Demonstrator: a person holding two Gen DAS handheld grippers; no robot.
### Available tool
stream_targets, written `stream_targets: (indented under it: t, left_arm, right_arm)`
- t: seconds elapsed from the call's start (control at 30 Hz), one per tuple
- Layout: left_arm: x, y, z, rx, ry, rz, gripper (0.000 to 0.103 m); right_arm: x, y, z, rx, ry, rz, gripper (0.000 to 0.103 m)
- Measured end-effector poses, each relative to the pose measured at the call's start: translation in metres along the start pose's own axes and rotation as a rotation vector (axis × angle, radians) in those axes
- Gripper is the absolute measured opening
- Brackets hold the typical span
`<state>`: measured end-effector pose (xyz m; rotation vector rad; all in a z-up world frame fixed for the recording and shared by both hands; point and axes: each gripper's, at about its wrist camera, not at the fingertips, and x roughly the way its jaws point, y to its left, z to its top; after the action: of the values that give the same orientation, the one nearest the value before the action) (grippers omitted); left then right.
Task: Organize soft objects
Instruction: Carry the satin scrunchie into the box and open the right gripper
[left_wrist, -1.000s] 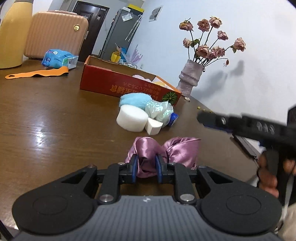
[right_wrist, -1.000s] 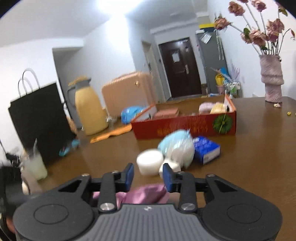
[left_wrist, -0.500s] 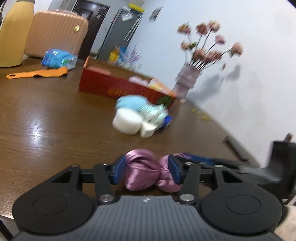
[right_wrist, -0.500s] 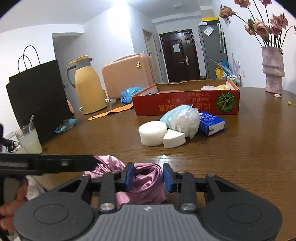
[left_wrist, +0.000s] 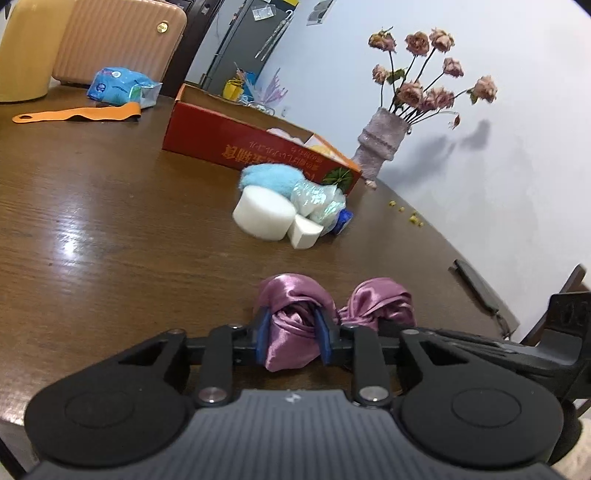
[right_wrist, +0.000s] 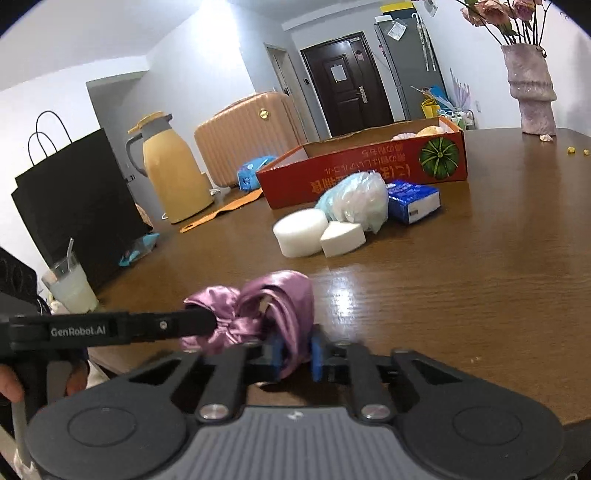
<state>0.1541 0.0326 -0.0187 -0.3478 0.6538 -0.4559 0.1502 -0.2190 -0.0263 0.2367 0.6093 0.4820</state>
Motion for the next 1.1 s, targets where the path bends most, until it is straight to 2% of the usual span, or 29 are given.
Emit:
stream_targets:
  t: [0.1,0.17,0.33,0.47,0.57,0.63,0.7,0.77,0.87,0.93,1.0,1.07,1.1]
  left_arm:
    - [0.002,-0.002,0.018,-0.005,-0.027,-0.024,0.023]
    - [0.005,-0.003,0.041,0.003,-0.057,-0.047,0.022]
    - [0.035,0.002,0.135,0.057,-0.122,-0.057,0.022]
    - [0.089,0.022,0.219,0.091,-0.131,0.007,0.022]
    - [0.142,0.046,0.27,0.087,-0.082,0.09,0.022]
    - [0.178,0.062,0.291,0.104,-0.032,0.159,0.022]
    - [0.208,0.076,0.3,0.14,0.011,0.258,0.023]
    - [0.231,0.082,0.3,0.195,0.055,0.326,0.024]
    - [0.241,0.092,0.293,0.227,0.104,0.326,0.029]
    - [0.234,0.096,0.291,0.237,0.08,0.301,0.036]
    - [0.228,0.097,0.293,0.229,0.058,0.291,0.037]
    - [0.222,0.095,0.297,0.222,0.046,0.296,0.037]
    - [0.22,0.093,0.299,0.223,0.044,0.297,0.037]
  right_arm:
    - [0.003,0.001,0.017,-0.021,0.0,0.007,0.009]
    - [0.004,-0.001,0.037,-0.036,-0.023,0.024,0.009]
    - [0.031,-0.01,0.125,-0.11,-0.075,0.069,0.009]
    - [0.101,-0.03,0.212,-0.113,-0.045,0.089,0.009]
    - [0.176,-0.047,0.27,-0.091,0.035,0.069,0.009]
    - [0.225,-0.056,0.295,-0.08,0.095,0.046,0.009]
    - [0.275,-0.065,0.312,-0.061,0.178,0.024,0.009]
    - [0.314,-0.071,0.316,-0.028,0.258,0.013,0.009]
    - [0.35,-0.073,0.31,-0.039,0.35,-0.038,0.009]
    - [0.361,-0.076,0.306,-0.027,0.39,-0.059,0.014]
    - [0.363,-0.079,0.302,-0.014,0.396,-0.062,0.016]
    - [0.358,-0.073,0.301,-0.037,0.39,-0.066,0.025]
    - [0.354,-0.071,0.302,-0.053,0.386,-0.072,0.034]
